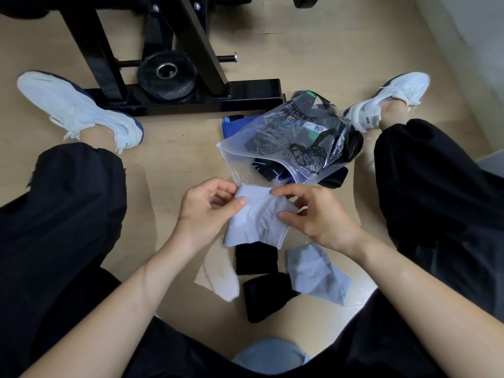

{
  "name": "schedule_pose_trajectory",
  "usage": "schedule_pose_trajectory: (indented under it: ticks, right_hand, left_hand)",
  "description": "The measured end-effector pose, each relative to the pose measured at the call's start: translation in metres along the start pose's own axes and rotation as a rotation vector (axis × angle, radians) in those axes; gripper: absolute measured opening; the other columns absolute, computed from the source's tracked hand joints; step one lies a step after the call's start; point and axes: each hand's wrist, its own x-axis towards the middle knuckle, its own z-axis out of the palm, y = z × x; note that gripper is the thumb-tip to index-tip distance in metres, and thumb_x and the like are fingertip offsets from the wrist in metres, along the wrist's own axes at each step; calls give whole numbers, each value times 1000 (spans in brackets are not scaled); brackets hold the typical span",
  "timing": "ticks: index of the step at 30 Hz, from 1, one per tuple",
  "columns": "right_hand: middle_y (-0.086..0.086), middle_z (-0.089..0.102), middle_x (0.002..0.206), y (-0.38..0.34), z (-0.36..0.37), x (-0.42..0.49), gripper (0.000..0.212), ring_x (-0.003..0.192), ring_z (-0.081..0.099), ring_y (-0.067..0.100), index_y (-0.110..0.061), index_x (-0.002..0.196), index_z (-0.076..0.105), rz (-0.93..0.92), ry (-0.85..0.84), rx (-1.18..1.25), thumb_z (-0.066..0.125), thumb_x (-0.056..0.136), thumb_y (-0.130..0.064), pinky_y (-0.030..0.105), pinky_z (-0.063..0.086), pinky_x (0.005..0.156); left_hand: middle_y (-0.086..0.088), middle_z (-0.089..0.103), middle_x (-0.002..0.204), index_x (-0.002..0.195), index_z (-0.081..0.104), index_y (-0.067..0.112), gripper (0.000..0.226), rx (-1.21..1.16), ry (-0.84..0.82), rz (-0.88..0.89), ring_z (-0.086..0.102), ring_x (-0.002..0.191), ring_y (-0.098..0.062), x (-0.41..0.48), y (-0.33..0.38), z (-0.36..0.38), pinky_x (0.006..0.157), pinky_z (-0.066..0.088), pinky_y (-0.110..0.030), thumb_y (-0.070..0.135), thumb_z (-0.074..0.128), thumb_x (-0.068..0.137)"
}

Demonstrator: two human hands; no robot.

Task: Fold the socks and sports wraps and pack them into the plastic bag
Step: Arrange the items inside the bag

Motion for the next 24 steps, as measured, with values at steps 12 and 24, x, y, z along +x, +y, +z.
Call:
schedule_pose_trajectory:
  ticks: [12, 24]
  right_hand:
    - [2, 69, 99, -11, 9, -5, 29, 72, 65, 7, -9, 115, 69, 173, -29, 569, 73, 86, -5, 19, 53, 67]
    - [25, 67, 108, -2, -5, 0, 27, 90, 63, 29, -2, 115, 67, 52, 1, 568, 69, 88, -1, 55, 53, 86]
  left_hand:
    - [3, 73, 91, 100, 76, 20, 25, 61, -236, 208, 69, 83, -18, -24, 2, 19, 74, 56, -24, 5, 79, 82]
    - [3, 57, 134, 117, 70, 19, 35, 150, -254, 390, 57, 126, -20, -16, 4, 3, 102, 46, -26, 17, 77, 83]
